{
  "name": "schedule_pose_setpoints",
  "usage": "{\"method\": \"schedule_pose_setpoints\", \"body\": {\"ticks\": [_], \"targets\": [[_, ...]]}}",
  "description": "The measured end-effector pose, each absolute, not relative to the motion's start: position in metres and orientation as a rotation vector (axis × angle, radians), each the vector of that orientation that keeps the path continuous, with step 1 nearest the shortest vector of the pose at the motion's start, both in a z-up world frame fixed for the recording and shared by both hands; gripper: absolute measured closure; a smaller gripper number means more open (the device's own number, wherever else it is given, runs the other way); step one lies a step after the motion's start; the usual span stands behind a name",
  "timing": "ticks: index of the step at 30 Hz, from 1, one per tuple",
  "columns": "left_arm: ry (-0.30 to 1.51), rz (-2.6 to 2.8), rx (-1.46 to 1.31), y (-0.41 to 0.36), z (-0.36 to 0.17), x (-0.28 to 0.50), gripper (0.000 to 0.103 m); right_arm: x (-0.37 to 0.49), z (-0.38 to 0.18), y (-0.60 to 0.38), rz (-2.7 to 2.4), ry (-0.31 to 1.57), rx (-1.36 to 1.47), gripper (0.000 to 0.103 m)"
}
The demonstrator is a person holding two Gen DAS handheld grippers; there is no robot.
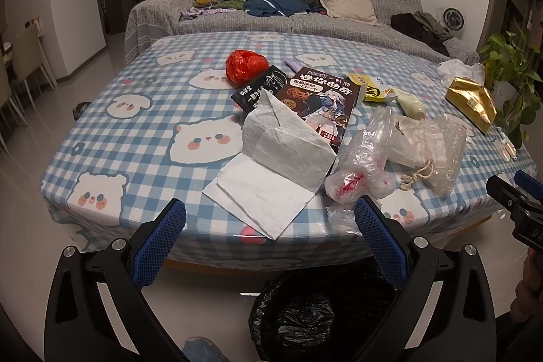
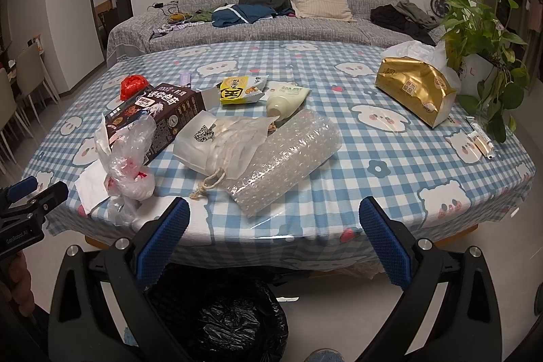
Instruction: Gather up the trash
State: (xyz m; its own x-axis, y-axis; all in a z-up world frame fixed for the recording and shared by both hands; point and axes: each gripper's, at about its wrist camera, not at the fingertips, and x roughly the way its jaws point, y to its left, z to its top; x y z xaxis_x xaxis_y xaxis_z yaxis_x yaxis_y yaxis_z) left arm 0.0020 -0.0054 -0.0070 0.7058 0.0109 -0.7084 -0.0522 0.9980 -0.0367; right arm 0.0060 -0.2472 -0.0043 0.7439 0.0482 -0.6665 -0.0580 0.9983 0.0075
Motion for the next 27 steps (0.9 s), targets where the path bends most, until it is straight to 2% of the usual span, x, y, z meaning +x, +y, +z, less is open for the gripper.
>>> {"method": "schedule_pose_setpoints", "body": {"ticks": [12, 27], "targets": [[0.820, 0.045, -0.068, 0.003, -0.016, 0.025, 0.006, 0.022, -0.012, -0.249, 0.060, 0.742, -0.016, 0.007], [0.934, 0.050, -0.068, 0.028, -0.045, 0.088, 0.006, 0.107, -0.034, -0.256, 0.004, 0.868, -0.002, 0.010]]}}
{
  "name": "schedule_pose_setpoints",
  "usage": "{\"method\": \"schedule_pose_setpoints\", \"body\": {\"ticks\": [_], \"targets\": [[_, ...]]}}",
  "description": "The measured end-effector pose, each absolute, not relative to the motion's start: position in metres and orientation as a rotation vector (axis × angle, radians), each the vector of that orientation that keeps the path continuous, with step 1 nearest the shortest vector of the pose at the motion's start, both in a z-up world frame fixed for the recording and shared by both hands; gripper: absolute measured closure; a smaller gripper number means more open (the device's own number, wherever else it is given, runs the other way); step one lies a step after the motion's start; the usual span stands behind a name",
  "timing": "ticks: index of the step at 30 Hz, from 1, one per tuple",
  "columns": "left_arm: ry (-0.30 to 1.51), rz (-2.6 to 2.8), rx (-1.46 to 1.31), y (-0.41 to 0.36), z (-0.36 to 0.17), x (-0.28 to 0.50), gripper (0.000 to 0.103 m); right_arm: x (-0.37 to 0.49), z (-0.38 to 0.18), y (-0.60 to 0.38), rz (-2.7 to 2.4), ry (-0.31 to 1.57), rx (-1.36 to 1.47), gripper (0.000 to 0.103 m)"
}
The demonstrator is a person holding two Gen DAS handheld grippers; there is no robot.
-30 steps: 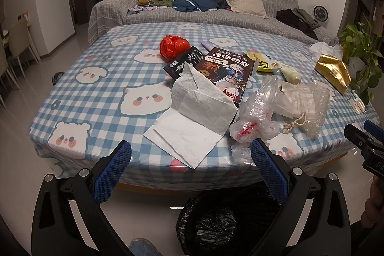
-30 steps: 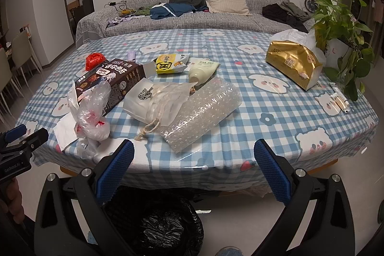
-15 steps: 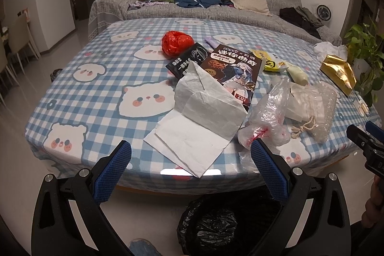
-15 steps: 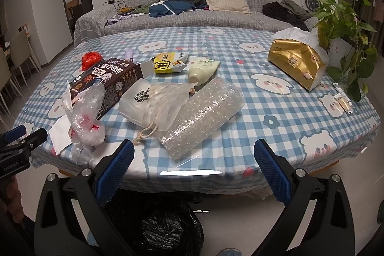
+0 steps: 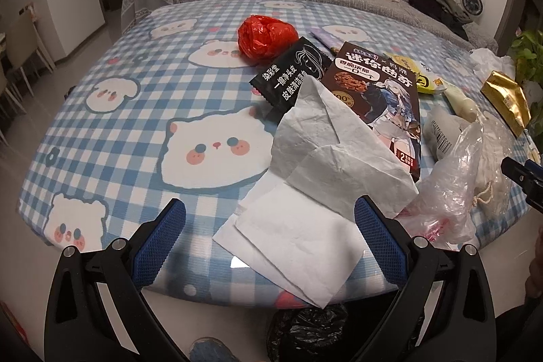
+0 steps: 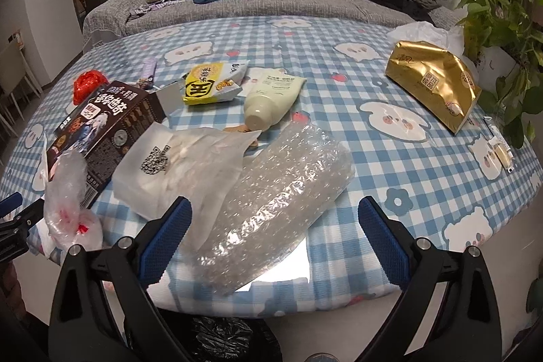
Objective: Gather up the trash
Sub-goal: 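Grasp the white tissue with the left tool while the right tool grasps bubble wrap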
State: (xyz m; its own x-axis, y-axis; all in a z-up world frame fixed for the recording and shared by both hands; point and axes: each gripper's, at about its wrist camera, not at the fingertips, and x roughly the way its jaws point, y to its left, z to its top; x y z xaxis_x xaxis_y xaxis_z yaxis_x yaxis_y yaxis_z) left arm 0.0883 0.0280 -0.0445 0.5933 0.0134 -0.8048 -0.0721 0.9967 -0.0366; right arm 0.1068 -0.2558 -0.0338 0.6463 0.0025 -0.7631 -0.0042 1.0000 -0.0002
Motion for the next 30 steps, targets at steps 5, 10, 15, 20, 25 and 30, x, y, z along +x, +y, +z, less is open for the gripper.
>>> {"method": "schedule_pose_setpoints", "body": {"ticks": [5, 10, 15, 20, 25, 30], "targets": [[0.962, 0.020, -0.080, 0.028, -0.053, 0.098, 0.008, 0.121, -0.039, -0.261, 0.023, 0.904, 0.036, 0.014], [0.985, 0.001, -0.073, 0.023, -0.060, 0.104, 0.018, 0.127, -0.039, -0.275, 0.022, 0.924, 0.134, 0.020], [1.001, 0.059, -0.014, 0.018, -0.060, 0.104, 0.038, 0.129, -0.040, -0.283, -0.001, 0.945, 0.172, 0.026], [1.011, 0.062, -0.004, 0.013, -0.057, 0.100, 0.066, 0.132, -0.047, -0.284, -0.005, 0.976, 0.198, 0.036], [1.015, 0.053, -0.014, 0.010, -0.056, 0.098, 0.097, 0.133, -0.052, -0.286, -0.026, 0.997, 0.209, 0.051], [1.022, 0.040, -0.058, 0.015, -0.056, 0.096, 0.099, 0.132, -0.049, -0.287, -0.020, 0.998, 0.216, 0.069]]}}
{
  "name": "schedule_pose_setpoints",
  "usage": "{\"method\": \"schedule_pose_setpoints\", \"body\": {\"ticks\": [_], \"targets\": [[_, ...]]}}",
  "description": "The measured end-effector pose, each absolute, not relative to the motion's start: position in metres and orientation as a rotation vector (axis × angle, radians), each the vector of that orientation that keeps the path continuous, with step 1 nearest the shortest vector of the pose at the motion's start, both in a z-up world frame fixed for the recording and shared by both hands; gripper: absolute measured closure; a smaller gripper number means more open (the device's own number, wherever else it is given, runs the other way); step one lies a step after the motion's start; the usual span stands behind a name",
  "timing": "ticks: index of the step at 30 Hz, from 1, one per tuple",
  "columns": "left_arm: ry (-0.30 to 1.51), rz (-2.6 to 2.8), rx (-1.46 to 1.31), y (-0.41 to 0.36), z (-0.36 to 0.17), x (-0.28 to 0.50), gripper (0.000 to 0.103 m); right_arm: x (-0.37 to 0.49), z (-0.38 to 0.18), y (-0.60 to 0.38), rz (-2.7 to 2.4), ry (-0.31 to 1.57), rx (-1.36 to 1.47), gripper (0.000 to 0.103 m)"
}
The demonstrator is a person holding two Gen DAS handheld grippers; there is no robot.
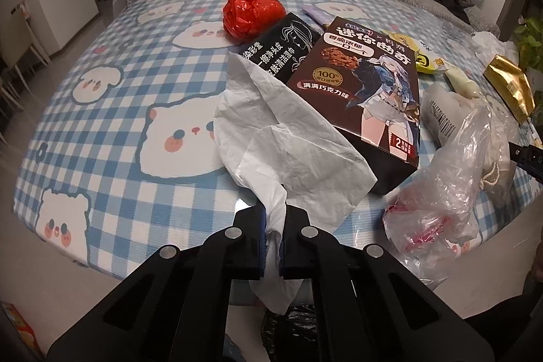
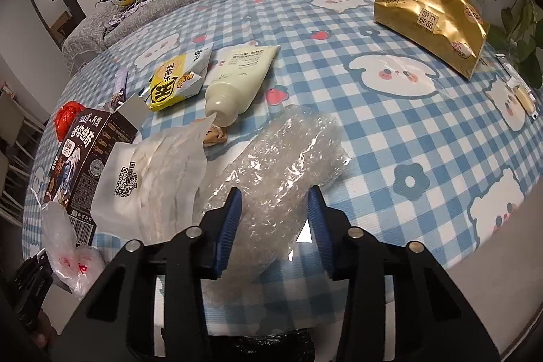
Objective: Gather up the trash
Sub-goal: 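Grasp the white tissue with the left tool while the right tool grasps bubble wrap, then carry the tissue and bubble wrap with both tools over the black trash bin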
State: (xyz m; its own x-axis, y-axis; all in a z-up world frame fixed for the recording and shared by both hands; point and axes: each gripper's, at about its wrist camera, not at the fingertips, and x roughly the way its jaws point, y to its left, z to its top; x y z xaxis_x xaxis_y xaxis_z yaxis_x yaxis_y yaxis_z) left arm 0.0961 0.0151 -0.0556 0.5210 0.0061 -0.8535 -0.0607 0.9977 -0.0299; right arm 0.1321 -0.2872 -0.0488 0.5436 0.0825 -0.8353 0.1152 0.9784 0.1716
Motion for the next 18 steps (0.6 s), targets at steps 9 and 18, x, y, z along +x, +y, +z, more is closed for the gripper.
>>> {"method": "schedule_pose_setpoints", "body": {"ticks": [9, 18], "targets": [[1.005, 0.031, -0.099, 0.019, -0.048, 0.090, 0.100, 0.122, -0.037, -0.292, -0.020, 0.970, 0.224, 0.077], [0.994, 0.037, -0.106, 0.020, -0.039, 0.079, 0.100, 0.108, -0.026, -0.296, -0.024, 0.941, 0.215, 0.079]]}}
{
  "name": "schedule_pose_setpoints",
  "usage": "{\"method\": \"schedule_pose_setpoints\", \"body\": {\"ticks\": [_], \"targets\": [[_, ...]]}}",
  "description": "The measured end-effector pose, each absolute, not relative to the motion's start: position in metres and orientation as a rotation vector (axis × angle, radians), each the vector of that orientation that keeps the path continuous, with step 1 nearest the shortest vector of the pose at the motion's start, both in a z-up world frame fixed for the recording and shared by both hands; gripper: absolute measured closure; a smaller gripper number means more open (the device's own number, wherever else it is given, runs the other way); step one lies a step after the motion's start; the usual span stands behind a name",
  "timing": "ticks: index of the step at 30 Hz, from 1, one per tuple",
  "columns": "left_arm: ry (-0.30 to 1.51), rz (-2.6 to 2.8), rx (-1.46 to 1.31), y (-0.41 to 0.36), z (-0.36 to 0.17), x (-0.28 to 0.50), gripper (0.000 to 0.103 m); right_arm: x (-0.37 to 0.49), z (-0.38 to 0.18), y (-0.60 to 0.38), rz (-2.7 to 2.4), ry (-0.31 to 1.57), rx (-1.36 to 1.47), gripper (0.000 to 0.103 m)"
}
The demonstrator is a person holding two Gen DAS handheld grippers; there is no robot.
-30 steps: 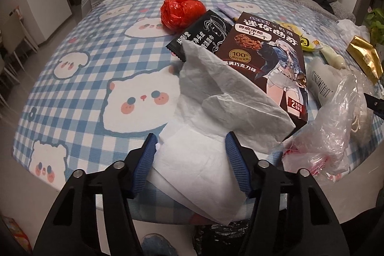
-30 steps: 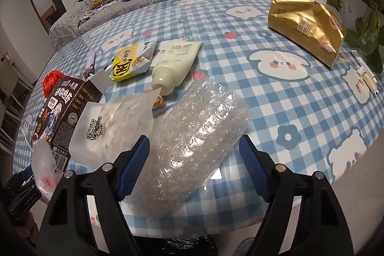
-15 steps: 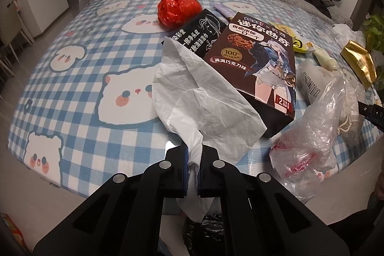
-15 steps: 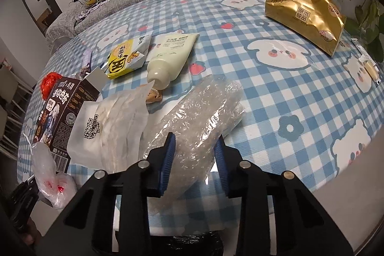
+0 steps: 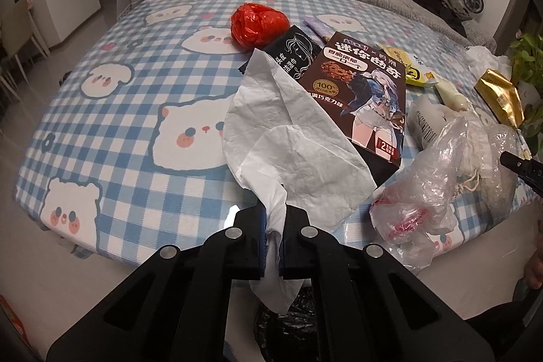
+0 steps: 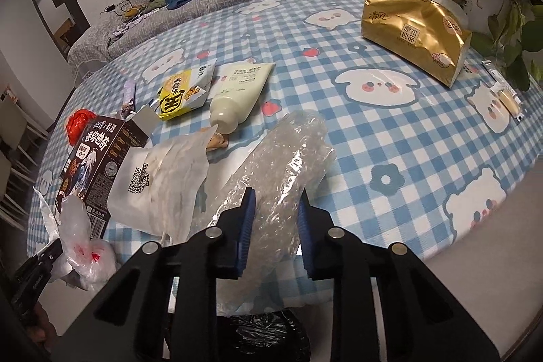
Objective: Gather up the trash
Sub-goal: 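Carry the tissue and bubble wrap with both tools over the black trash bin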
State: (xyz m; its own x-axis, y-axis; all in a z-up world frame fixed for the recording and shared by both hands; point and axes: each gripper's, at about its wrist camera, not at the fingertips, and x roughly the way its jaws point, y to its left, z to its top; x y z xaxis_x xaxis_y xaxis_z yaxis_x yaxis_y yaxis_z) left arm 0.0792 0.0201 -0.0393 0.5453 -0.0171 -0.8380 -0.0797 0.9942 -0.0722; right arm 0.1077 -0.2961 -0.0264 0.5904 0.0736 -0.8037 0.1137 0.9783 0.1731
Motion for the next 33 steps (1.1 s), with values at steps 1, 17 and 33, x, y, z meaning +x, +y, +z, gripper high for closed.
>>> {"method": "schedule_pose_setpoints", "body": {"ticks": [1, 17, 33], "targets": [[0.991, 0.038, -0.107, 0.020, -0.038, 0.078, 0.100, 0.106, -0.025, -0.296, -0.022, 0.939, 0.215, 0.080], [0.954, 0.024, -0.124, 0.015, -0.023, 0.040, 0.100, 0.066, -0.014, -0.292, -0.007, 0.898, 0.192, 0.081], [0.918, 0.021, -0.128, 0.008, -0.008, 0.002, 0.100, 0.019, 0.001, -0.285, 0.036, 0.850, 0.171, 0.081]]}}
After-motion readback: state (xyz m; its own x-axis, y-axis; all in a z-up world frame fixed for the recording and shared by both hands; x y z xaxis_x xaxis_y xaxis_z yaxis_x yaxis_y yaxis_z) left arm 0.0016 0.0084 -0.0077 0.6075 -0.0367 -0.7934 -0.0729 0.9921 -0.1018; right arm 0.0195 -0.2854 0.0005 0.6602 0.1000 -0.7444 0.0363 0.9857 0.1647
